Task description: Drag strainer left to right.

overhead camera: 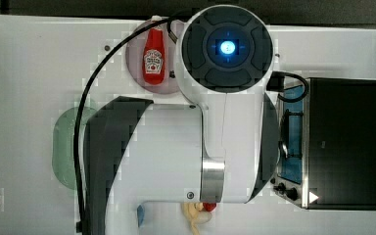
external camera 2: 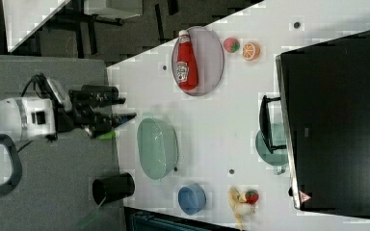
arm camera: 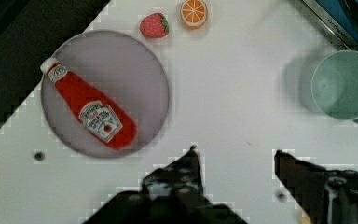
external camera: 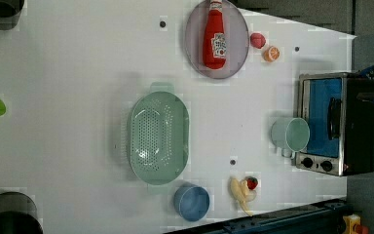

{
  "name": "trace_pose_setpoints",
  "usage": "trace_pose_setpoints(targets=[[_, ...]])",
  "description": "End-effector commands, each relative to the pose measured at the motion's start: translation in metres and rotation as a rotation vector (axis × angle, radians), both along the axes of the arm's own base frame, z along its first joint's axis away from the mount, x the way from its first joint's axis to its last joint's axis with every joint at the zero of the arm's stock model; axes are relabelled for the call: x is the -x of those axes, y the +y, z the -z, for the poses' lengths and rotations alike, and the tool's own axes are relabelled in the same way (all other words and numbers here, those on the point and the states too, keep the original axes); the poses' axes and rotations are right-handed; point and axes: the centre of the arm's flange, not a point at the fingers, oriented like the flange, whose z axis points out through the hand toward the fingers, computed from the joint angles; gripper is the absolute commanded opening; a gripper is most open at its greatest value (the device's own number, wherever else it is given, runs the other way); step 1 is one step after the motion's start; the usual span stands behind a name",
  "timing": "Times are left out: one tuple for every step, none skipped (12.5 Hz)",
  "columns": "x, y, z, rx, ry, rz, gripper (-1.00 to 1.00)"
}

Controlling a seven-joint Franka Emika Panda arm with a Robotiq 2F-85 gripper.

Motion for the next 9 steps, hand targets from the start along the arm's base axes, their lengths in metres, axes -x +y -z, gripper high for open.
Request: trace_pose_setpoints(targets=[[0.190,-0.023,-0.104,-0.019,-0.006,0.045,0.60],[0.190,-0.023,-0.104,-0.018,-0.005,0.044,0.82],[0.190,-0.021,-0.103,-0.018,-0.004,0.041,0.99],[0.188,-0.016,-0.102,-0.016,-0.001,0.031,1.00],[0.185,-0.004,-0.099,-0.018,0.002,0.010,1.00],[0.179,0.013,-0.095,-0.012,0.001,-0.020,1.00],[0.173,0.034,-0.088,-0.002,-0.002,-0.054,1.00],[0.166,0.057,-0.078,0.017,0.002,-0.095,1.00],[0.159,0.083,-0.065,0.037,0.000,-0.125,1.00]])
